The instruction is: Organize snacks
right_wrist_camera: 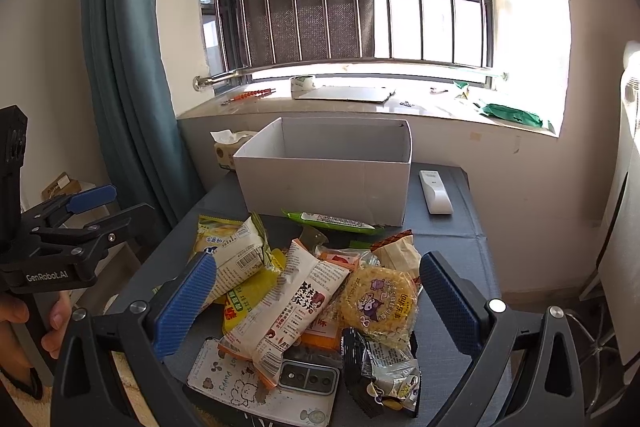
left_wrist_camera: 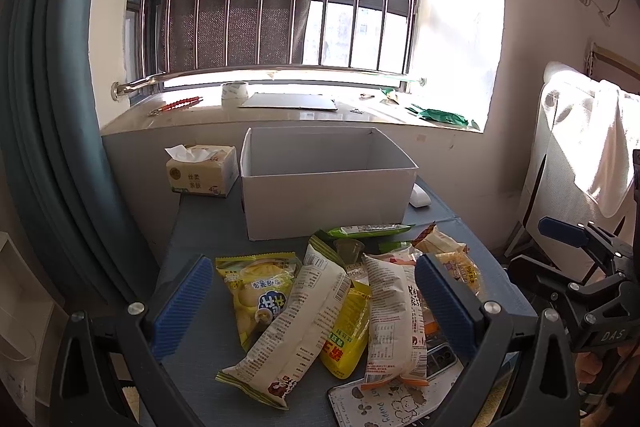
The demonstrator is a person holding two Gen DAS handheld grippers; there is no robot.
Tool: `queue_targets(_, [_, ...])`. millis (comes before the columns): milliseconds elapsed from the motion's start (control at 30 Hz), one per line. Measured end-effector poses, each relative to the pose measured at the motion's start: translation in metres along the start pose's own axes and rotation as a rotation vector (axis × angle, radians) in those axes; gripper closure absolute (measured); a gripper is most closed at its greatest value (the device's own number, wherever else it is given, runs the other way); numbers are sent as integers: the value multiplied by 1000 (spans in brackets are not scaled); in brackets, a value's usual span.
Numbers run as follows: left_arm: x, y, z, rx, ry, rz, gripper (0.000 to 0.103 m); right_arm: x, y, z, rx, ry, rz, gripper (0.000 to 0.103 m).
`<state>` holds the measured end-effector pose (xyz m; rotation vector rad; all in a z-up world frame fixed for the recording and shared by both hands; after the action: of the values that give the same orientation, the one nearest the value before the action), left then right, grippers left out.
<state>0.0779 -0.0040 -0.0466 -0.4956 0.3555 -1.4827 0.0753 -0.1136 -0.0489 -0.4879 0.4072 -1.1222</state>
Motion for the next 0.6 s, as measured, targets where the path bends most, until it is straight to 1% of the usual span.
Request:
queue_targets(400, [-1,1,-1,-4,-2,5,0,1,2,-3,-20,-8,-4,0])
queue_targets(567, [-1,2,-3,-6,3,11,0,0,4,-4,-15,-1,0,0])
queue_targets(600, [-2,3,-4,-11,4,10,0,-1,5,-4,-1,23,14,0])
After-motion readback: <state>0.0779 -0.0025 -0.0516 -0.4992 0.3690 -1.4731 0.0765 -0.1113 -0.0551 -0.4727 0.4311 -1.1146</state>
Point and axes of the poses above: each gripper's, at about its wrist camera, not at the fingertips, and y roughly the way its jaws point, x to its right, z to its top, the point moved 9 cm from there along y, roughly the way its jaws point, and after that the axes turned 1 degree about z, right-handed, at the moved point
